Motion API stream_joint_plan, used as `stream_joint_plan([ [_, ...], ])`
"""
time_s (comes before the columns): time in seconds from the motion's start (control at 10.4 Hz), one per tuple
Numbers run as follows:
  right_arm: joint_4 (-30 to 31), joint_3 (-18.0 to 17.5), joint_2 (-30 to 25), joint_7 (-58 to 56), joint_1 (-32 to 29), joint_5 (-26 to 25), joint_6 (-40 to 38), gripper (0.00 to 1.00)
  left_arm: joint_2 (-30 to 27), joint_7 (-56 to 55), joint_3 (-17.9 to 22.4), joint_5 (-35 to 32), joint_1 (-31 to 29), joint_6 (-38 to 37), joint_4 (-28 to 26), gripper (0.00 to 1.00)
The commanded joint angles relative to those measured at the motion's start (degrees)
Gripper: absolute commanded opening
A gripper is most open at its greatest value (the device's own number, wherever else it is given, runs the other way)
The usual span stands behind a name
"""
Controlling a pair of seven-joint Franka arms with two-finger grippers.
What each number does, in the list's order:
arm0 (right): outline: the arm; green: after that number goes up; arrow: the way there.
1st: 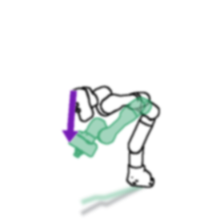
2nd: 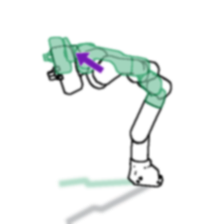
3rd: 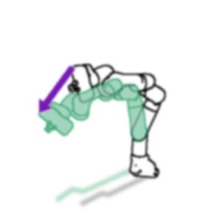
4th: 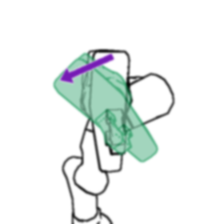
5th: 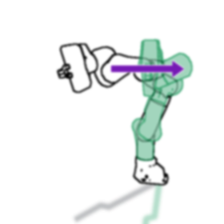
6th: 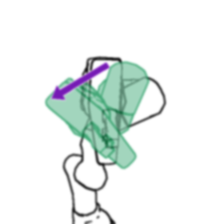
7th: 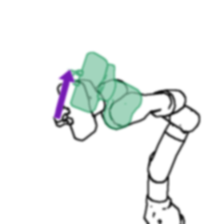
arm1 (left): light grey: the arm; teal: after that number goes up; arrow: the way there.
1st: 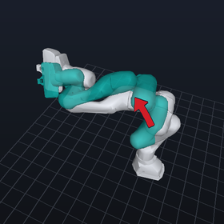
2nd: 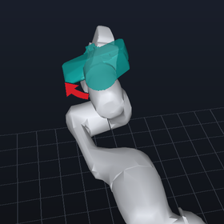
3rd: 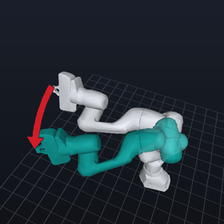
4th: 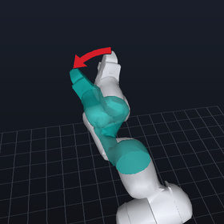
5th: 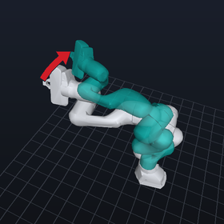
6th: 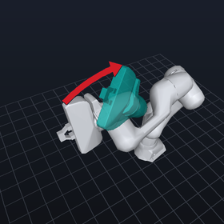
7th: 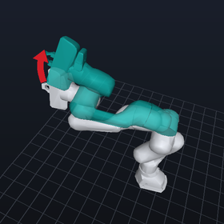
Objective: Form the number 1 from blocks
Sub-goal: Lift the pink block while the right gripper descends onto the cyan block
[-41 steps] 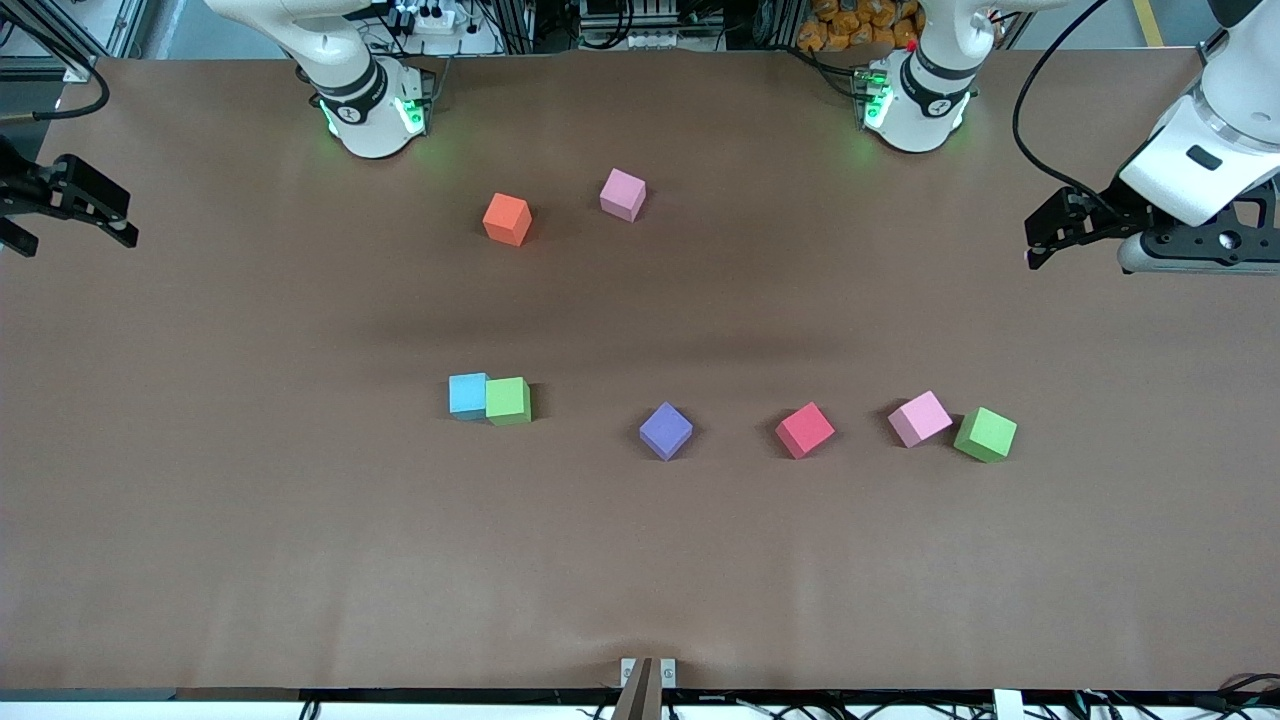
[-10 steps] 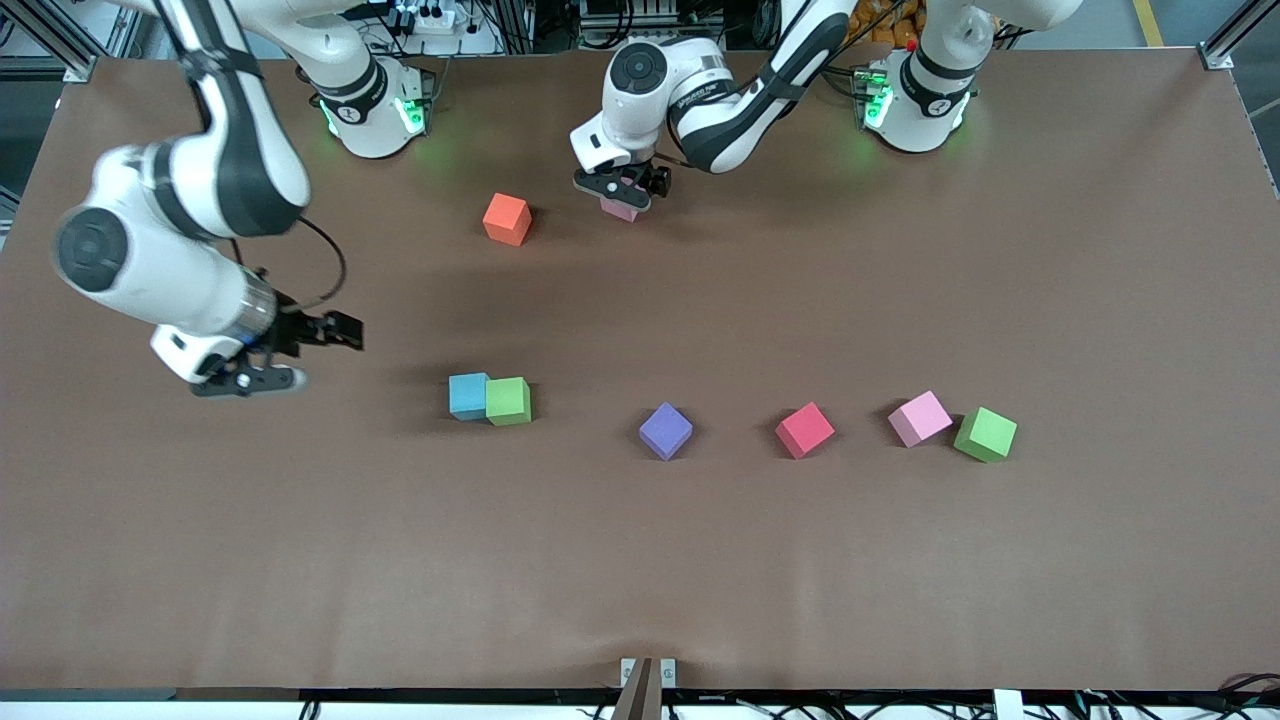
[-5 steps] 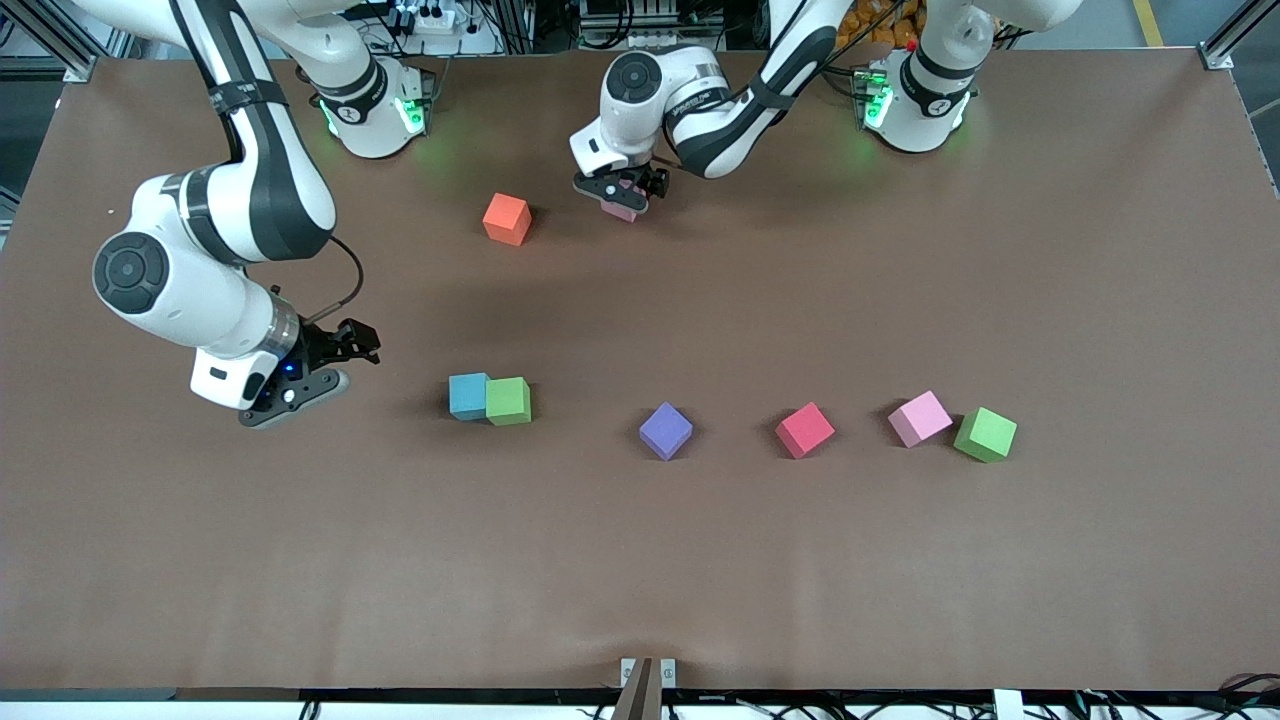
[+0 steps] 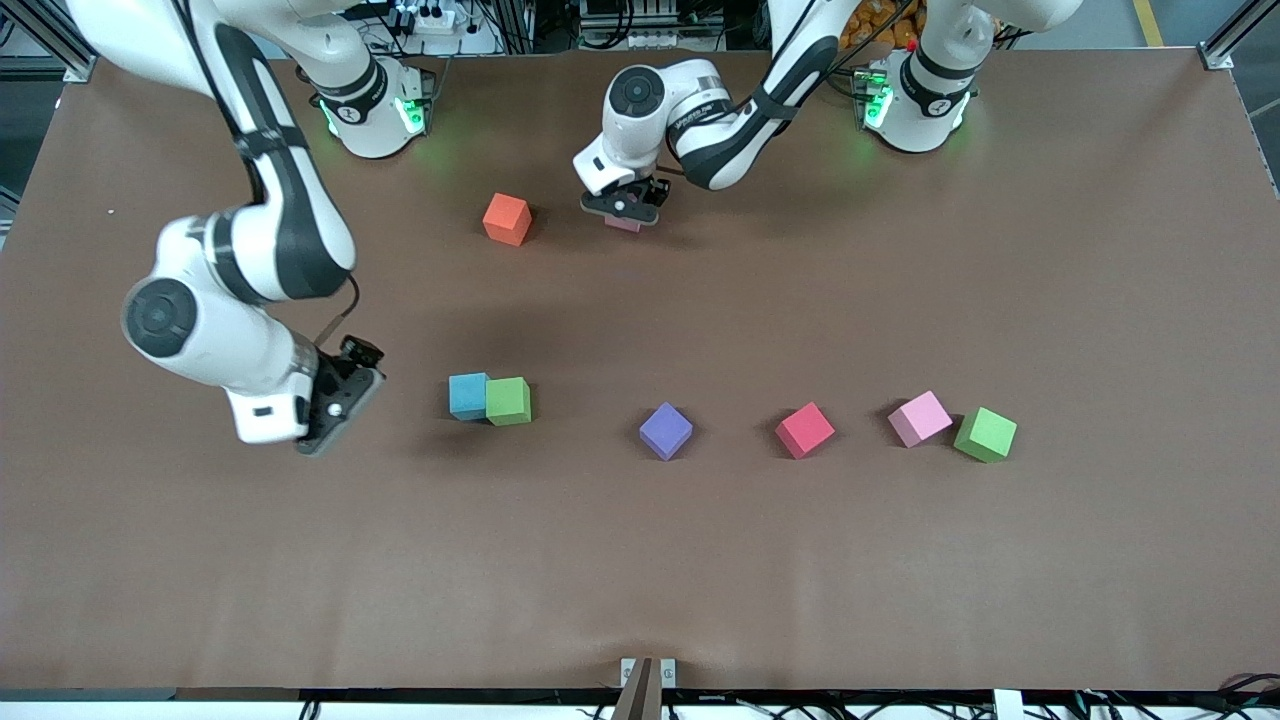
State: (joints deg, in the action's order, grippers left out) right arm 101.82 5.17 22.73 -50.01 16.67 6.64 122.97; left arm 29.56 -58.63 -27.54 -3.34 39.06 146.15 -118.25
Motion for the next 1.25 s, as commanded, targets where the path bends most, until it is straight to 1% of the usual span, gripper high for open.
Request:
stream_joint_plan([
  [0.0,-1.72,0.28,4.33,-5.26,4.84,-0.05,4.97,1.0,-2.76,-9.54,1.17,-1.76,0.41,-0.08,-0.58,0.0],
  [0.1,-0.67,0.28,4.6,-5.8,6.77,-1.01,7.17,1.0,-2.76,-10.79,1.17,-1.76,0.23,-0.08,-0.58,0.0],
  [0.29,2.84,0.19,4.51,-6.93,7.58,-4.78,9.74,1.0,-2.58,-14.92,0.99,-2.81,0.23,-0.08,-1.19,0.0],
  [0.48,4.87,0.01,4.51,-11.33,7.85,-4.88,10.09,1.0,-2.32,-15.37,0.82,-4.4,0.32,-0.16,-1.98,0.0],
  [0.67,7.77,-0.07,3.99,-11.34,9.33,-4.88,12.46,1.0,-1.88,-15.11,0.73,-4.75,0.4,-0.16,-1.89,0.0],
  [0.77,7.95,-0.07,4.07,-11.34,9.69,-4.88,12.82,1.0,-1.62,-15.11,0.64,-5.8,0.4,-0.69,-1.89,0.35],
  [0.86,8.57,-0.07,4.07,-11.34,9.87,-4.97,14.04,1.0,-1.62,-15.37,0.47,-8.07,0.58,-1.56,-1.89,0.99],
  [1.06,12.07,-0.07,4.07,-11.34,9.96,-4.89,19.04,1.0,-3.36,-16.07,0.38,-9.15,0.32,-6.46,-1.11,1.0],
  [1.15,12.78,-0.07,4.16,-11.34,9.96,-4.97,20.19,1.0,-5.98,-16.6,-0.06,-9.15,-0.03,-9.36,-0.67,1.0],
])
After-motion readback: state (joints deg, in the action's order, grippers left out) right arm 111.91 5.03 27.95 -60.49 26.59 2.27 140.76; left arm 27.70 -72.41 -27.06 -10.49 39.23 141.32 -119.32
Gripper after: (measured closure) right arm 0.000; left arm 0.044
